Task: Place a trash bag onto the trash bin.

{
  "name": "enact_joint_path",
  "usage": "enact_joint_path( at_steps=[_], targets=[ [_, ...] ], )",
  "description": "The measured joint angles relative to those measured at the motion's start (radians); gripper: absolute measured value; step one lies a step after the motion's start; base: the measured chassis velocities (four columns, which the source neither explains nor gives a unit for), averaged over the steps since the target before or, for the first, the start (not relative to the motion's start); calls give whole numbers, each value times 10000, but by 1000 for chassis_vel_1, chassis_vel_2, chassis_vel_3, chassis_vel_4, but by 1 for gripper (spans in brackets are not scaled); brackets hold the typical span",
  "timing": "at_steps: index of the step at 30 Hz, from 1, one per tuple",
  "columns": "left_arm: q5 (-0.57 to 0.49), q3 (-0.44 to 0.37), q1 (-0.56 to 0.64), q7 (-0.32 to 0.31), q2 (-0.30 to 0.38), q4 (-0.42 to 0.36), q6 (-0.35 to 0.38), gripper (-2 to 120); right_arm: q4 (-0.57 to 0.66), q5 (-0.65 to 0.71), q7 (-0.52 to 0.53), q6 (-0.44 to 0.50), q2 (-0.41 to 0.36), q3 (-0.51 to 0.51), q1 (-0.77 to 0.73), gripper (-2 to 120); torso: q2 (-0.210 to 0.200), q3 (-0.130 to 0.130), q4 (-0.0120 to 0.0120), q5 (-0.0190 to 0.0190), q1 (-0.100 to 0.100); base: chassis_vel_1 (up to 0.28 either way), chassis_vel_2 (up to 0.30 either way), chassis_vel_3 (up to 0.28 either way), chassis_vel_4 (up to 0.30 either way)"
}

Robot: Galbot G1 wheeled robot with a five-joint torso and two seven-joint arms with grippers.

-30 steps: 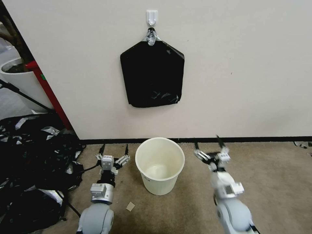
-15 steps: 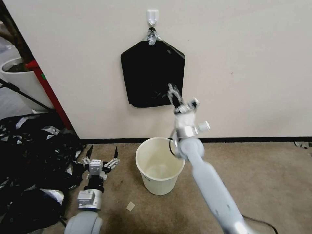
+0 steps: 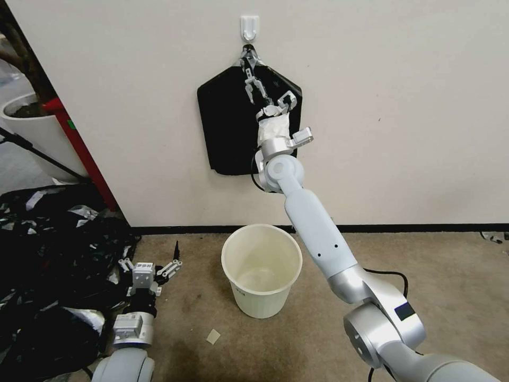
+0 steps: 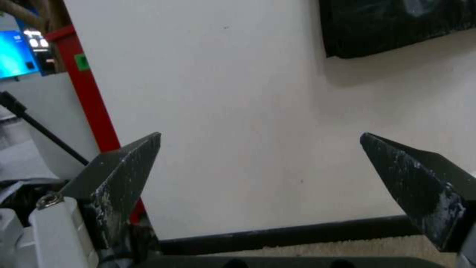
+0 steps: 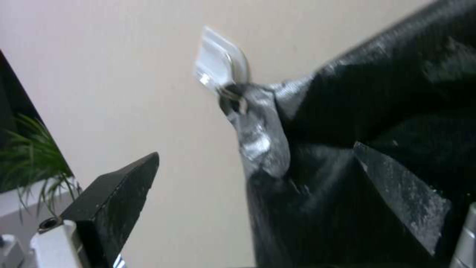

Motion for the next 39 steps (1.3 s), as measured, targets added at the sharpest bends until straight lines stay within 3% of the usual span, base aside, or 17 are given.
enact_joint_path(
  at_steps=[16, 22, 31, 39],
  targets=[
    [298, -38, 35, 0, -125, 219, -114, 100, -531, -122, -661, 57, -48, -428, 624, 97, 0, 0, 0, 1, 0, 0, 0, 0, 0],
    [349, -16, 80, 0, -196, 290, -203, 100, -638, -131, -718, 57, -97, -286, 743, 84, 2, -1, -1, 1, 0, 0, 0, 0, 0],
    [458, 75, 123, -2, -346, 341, -319, 100, -740, -222, -726, 57, -78, -338, 918, 79, 1, -1, 0, 1, 0, 0, 0, 0, 0],
    [473, 39, 172, -9, -378, 327, -381, 100, -1076, -305, -885, 70, -59, -238, 1085, 51, 1, -1, 0, 1, 0, 0, 0, 0, 0]
  ],
)
